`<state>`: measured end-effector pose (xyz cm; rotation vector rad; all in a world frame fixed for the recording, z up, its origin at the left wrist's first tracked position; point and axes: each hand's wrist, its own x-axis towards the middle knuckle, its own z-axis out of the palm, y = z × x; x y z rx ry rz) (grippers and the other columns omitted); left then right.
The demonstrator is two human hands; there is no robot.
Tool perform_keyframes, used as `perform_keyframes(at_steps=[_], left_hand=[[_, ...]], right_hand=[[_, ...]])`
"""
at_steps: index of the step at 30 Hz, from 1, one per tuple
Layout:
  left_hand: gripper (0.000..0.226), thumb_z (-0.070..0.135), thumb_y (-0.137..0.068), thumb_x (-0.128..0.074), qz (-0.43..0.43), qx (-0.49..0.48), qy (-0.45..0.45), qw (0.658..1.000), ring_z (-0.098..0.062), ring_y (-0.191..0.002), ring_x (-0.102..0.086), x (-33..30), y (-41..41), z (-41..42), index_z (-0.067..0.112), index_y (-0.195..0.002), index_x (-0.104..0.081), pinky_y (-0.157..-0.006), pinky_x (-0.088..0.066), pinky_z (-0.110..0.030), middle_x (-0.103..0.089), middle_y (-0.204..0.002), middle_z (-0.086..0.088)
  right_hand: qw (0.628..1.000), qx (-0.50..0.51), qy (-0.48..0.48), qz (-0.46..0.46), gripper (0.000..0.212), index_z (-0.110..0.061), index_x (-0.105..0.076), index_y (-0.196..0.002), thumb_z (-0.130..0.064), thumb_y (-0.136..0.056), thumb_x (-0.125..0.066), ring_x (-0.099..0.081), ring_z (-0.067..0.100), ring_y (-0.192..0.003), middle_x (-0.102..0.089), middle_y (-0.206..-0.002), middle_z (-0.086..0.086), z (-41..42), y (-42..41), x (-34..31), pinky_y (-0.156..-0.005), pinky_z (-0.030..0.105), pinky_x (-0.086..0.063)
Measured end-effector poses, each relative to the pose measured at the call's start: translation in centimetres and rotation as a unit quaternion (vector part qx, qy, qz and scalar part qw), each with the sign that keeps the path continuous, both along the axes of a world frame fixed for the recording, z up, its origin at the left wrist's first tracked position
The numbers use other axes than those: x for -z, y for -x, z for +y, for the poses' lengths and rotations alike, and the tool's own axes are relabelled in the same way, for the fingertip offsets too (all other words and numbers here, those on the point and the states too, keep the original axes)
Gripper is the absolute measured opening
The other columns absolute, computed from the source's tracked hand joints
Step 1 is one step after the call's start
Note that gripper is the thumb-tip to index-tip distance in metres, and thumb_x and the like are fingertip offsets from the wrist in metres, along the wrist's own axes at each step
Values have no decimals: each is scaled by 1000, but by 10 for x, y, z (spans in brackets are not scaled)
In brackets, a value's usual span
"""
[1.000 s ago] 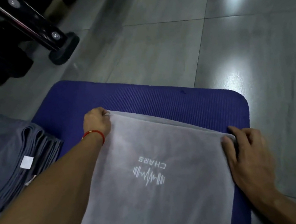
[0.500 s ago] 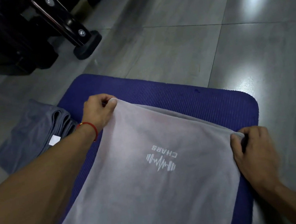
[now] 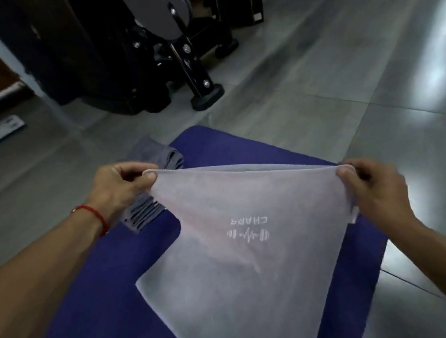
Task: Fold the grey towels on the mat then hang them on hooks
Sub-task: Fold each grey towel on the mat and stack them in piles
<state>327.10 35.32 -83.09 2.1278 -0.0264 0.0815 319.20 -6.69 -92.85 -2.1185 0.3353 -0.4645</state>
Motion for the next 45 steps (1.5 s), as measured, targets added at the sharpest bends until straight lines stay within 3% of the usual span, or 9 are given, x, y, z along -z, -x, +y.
perform_keyframes(at_steps=[7,12,18,22,26,29,34,40,45], left_hand=[[32,6,-83,-78,20,-57,-42,997,4,-83,-69,-96,122,129,17,-113,-74,-67,-51,-6,-76,-102,-2],[22,17,-83,-78,-4,-116,-71,991,-4,-95,-70,-141,202,201,26,-104,-77,-82,-53,-23,-76,-98,13],[14,7,-87,-72,-91,-203,42,974,-14,-87,-70,-170,273,251,18,-93,-78,-78,-59,-29,-76,-91,-2],[10,4,-92,-66,-125,-233,96,960,-12,-81,-68,-181,313,265,8,-94,-74,-68,-57,-20,-73,-87,-3],[14,2,-90,-69,-130,-277,33,952,-5,-80,-70,-182,346,271,13,-96,-76,-69,-54,-11,-78,-90,-1],[20,2,-87,-72,-107,-293,8,950,-1,-81,-71,-179,366,274,16,-102,-74,-68,-52,-7,-78,-91,5],[10,5,-88,-72,-47,-376,57,924,-29,-85,-69,-151,368,296,-2,-95,-72,-65,-60,-22,-75,-86,-16],[16,22,-104,-53,46,-454,120,882,-26,-75,-58,-129,324,300,15,-90,-53,-70,-57,-41,-59,-87,-11],[13,16,-104,-53,-105,-436,181,875,-24,-89,-56,-138,308,307,8,-94,-51,-61,-63,-34,-46,-94,-8]], right_hand=[[979,-197,-50,-22,18,-5,-70,-90,-20,-98,-66,-58,8,-49,-64,-73,12,81,-31,-140,-45,26,-52],[940,-328,-90,-10,16,-5,-67,-97,-21,-97,-67,-75,25,-78,-66,-94,12,155,-34,-222,-74,41,-64],[899,-430,-67,-47,13,-11,-75,-104,-14,-91,-72,-76,26,-88,-75,-98,13,225,-23,-286,-71,24,-61],[874,-482,-42,-41,9,-6,-76,-98,-10,-94,-69,-75,22,-84,-77,-88,7,260,-17,-300,-69,21,-59],[879,-476,-35,-17,21,-4,-65,-90,-21,-102,-60,-65,25,-57,-63,-80,13,297,-19,-294,-57,36,-60],[873,-484,-57,15,27,-6,-61,-97,-32,-103,-58,-71,27,-71,-59,-91,16,319,-25,-278,-67,45,-63],[875,-482,-40,4,23,-9,-66,-94,-30,-102,-60,-74,30,-64,-60,-84,6,358,-32,-247,-78,60,-60],[889,-451,-78,-20,19,-7,-65,-97,-25,-101,-61,-74,31,-78,-65,-99,15,398,-50,-218,-75,52,-63],[880,-453,-114,-85,15,-15,-65,-94,-25,-103,-59,-72,19,-86,-67,-92,9,401,-60,-234,-76,42,-64]])
